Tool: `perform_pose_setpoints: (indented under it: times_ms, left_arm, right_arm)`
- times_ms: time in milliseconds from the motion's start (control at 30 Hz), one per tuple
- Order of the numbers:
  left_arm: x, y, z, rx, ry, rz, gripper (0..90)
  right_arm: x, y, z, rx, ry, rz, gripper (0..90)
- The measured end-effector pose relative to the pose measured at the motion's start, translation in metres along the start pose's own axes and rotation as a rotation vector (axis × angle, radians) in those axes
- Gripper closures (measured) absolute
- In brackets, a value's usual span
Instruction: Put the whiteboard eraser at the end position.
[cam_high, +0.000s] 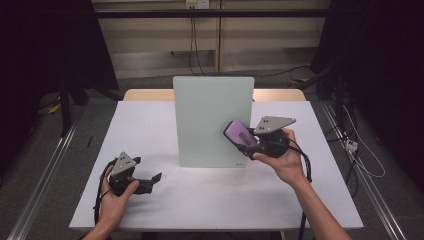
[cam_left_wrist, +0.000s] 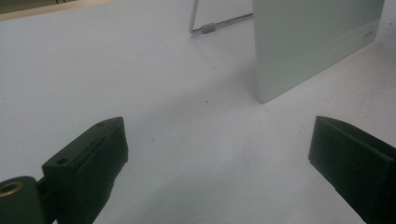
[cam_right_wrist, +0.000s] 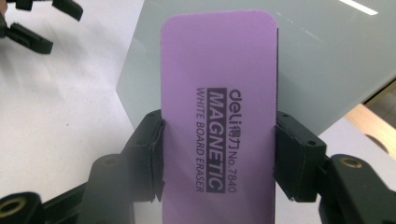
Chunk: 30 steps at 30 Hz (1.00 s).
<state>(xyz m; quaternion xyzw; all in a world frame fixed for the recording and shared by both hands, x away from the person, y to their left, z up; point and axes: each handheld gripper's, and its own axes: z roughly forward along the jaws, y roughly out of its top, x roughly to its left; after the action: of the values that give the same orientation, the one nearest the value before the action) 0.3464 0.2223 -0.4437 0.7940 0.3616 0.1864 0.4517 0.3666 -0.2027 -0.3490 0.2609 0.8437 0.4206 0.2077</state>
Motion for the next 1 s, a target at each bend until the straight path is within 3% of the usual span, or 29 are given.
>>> perform_pose_setpoints:
  times_ms: [300, 700, 1000]
  left_arm:
    - [0.000, -0.001, -0.003, -0.008, -0.012, -0.003, 4.8]
    - [-0.002, 0.001, -0.001, -0.002, -0.010, 0.004, 4.8]
    - [-0.001, 0.000, -0.002, -0.003, -0.012, 0.001, 4.7]
  right_arm:
    - [0.005, -0.001, 0.011, 0.042, 0.049, -0.007, 42.0]
    - [0.011, -0.005, 0.012, 0.051, 0.123, -0.016, 41.9]
    - [0.015, -0.002, 0.017, 0.067, 0.151, -0.029, 41.9]
